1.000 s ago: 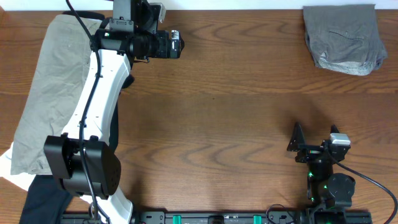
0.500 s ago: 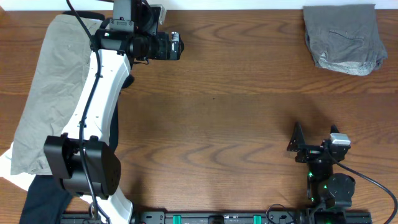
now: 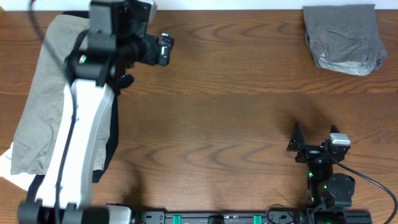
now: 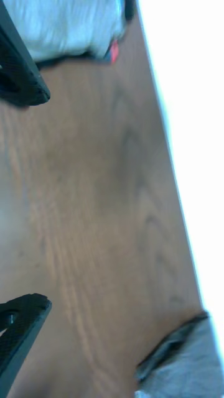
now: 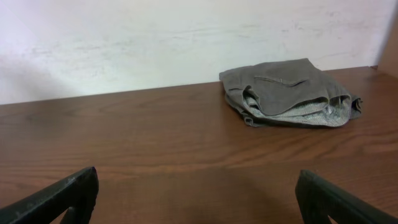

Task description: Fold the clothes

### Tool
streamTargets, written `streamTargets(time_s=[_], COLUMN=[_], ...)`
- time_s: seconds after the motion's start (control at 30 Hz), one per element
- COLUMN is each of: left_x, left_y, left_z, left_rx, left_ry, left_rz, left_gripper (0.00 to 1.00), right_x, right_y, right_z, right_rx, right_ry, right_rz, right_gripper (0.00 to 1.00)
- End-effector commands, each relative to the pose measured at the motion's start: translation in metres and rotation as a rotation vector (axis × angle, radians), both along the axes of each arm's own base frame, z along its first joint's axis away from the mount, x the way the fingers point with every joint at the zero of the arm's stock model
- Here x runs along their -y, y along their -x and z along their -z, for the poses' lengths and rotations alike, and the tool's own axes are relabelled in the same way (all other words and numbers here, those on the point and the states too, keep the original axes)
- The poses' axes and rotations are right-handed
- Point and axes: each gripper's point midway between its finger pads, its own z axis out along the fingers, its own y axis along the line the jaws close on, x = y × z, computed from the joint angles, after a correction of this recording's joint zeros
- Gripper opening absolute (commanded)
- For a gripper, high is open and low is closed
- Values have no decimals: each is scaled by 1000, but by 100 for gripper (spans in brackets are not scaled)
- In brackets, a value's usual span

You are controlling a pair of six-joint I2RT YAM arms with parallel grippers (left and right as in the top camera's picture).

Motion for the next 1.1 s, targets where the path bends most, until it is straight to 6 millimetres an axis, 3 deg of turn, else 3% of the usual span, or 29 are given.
streamTargets(time_s=[0.0, 0.27, 0.7, 0.9, 1.07], left_x=[-19, -43, -68, -73, -74], left_y=[15, 65, 141, 164, 172], left_z=[4, 21, 89, 121, 132], left_rx=[44, 181, 488, 557, 598], left_ry=[-76, -75, -15, -12, 10], left_rz=[-60, -124, -184, -204, -214], left_gripper=[98, 98, 98, 98, 98], right_x=[-3, -3, -3, -3, -3], right_y=[0, 0, 0, 0, 0], right_z=[1, 1, 1, 1, 1], right_rx=[1, 1, 1, 1, 1], right_ry=[-3, -3, -3, -3, -3], right_rz=[-8, -9, -9, -9, -8], right_gripper=[99, 99, 99, 99, 99])
